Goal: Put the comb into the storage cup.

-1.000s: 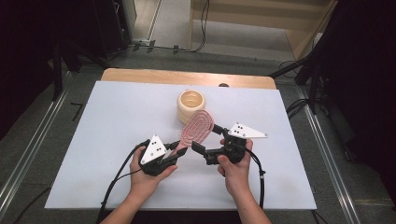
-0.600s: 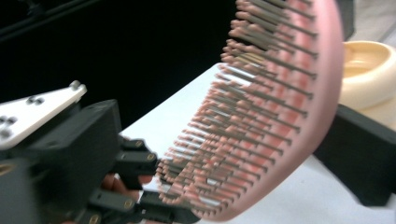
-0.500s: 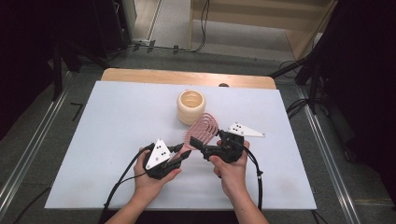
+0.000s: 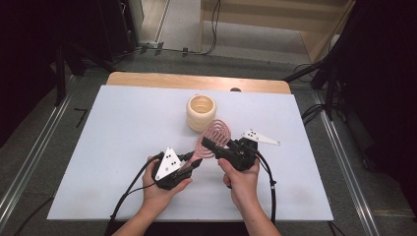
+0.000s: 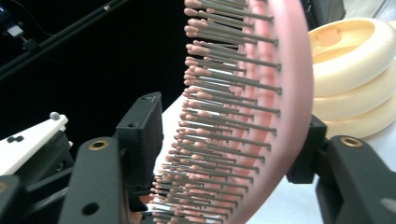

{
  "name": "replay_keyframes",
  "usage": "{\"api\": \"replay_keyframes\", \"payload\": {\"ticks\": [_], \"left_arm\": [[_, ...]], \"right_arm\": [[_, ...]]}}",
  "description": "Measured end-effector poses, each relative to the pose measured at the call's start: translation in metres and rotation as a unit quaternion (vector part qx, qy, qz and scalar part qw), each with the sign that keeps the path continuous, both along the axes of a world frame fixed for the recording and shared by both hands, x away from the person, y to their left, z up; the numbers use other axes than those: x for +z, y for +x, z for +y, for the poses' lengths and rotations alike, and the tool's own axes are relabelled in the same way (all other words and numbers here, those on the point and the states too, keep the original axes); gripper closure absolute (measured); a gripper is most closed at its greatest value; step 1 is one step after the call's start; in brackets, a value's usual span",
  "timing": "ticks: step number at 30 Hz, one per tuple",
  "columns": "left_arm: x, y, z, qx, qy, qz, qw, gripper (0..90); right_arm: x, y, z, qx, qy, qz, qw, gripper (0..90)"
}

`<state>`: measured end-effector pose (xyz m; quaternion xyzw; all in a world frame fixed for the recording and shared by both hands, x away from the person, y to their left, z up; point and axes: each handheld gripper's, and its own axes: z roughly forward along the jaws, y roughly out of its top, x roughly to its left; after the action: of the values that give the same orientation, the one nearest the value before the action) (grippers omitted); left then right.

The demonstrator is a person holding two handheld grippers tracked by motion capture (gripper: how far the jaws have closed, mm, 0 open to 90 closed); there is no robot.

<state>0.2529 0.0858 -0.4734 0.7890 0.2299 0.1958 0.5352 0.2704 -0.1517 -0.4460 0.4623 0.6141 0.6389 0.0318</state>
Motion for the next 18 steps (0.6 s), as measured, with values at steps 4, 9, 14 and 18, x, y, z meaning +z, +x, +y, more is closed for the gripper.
{"api": "replay_keyframes", "payload": {"ticks": [4, 9, 14, 18], "left_arm": [[-0.0005, -0.0006, -0.0006, 0.003, 0.003, -0.003, 1.0000, 70.1], [-0.0004, -0.0021, -0.0024, 0.004, 0.006, -0.005, 1.0000, 70.0], [-0.0016, -0.0018, -0.0028, 0.004, 0.007, -0.005, 1.0000, 70.0], [-0.0021, -0.0008, -0.0034, -0.001, 0.010, -0.004, 0.9999, 70.0]], "right_arm": [[-0.0012, 0.0006, -0.0005, -0.001, 0.009, 0.009, 0.9999, 42.0], [-0.0029, 0.0012, 0.0000, -0.001, 0.009, 0.015, 0.9998, 47.2], [-0.0035, 0.0004, -0.0001, 0.004, 0.016, 0.012, 0.9998, 56.6], [-0.0029, 0.0000, -0.0015, 0.008, 0.026, 0.019, 0.9994, 59.3]]}}
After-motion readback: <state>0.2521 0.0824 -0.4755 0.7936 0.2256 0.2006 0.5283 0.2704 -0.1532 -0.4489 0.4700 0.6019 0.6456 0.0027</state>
